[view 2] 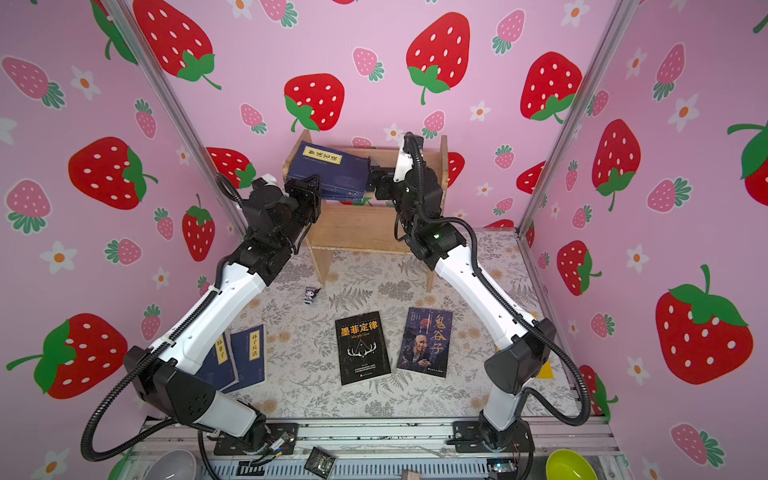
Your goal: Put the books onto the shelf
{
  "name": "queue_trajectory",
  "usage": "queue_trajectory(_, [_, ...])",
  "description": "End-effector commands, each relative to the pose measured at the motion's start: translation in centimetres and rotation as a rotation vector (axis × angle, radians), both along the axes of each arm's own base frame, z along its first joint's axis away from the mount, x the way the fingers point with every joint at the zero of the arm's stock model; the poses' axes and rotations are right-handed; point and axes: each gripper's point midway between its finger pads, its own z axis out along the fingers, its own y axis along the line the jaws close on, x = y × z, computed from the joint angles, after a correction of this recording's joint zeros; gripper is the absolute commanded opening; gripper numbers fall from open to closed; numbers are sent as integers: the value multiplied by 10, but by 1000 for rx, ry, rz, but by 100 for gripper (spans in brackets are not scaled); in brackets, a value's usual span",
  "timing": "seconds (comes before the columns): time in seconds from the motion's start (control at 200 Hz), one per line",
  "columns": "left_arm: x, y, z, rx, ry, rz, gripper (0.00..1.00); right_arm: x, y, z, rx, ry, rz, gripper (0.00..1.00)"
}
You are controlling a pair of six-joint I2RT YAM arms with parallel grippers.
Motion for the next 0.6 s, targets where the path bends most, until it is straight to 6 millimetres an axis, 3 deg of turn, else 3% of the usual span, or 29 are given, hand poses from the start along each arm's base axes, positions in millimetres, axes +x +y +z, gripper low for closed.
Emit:
queue_trajectory(0.0, [-12,8,30,-48,-85,9,12,3,9,-8,18,18,26,92])
queue_trajectory(0.27, [-9,5,35,-47,-106,2,13,3,19,-22,29,49,64,90])
queue_trajectory(0.5, [-11,7,30,-22,-86,9,25,7,26,-29,20,58,75,89])
queue_trajectory(0.595, [-11,7,28,-20,-79,12,35,11,29,-34,6,65,68,89])
